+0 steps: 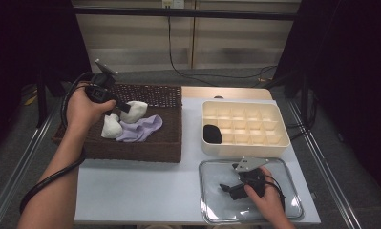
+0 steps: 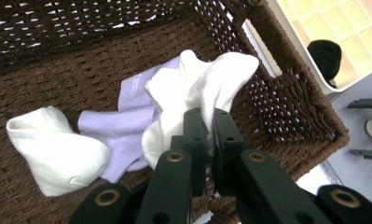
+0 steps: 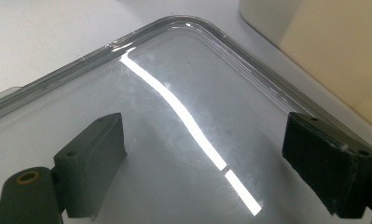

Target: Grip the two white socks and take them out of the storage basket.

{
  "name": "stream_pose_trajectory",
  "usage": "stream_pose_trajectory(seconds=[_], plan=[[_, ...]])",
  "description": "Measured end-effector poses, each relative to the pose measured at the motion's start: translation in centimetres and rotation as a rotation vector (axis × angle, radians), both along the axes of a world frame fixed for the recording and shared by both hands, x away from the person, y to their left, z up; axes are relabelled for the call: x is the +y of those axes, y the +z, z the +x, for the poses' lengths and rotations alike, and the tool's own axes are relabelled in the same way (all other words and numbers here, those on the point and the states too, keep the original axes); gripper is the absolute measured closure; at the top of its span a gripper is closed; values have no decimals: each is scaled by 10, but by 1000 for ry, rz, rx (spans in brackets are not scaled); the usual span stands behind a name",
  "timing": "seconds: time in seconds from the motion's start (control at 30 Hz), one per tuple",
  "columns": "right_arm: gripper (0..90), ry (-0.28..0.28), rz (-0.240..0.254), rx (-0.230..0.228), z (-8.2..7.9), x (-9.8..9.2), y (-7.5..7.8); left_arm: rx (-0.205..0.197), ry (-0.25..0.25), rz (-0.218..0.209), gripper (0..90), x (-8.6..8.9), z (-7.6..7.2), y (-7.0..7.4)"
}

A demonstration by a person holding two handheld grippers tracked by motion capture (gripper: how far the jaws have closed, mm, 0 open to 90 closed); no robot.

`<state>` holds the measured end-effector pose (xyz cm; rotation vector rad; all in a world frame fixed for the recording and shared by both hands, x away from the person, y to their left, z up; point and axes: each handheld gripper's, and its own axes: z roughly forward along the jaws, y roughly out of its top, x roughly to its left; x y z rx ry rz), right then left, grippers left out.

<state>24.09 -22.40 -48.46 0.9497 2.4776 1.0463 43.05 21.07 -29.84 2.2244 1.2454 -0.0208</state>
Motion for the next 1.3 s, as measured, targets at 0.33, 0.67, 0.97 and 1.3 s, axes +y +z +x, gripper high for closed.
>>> stream_pose_trajectory(seconds=[0.33,0.67,0.97,1.3], plan=[[125,0,0,0,0,0,0,-10,-13,-10,860,0,-9,6],[125,0,0,0,0,0,0,-1,-27,-11,860,2,-18,10],[125,0,0,-1,0,0,0,-11,-55,-12,860,-2,-27,17],[124,0,-1,0,0,0,0,-10,-92,-21,860,-5,-36,23]])
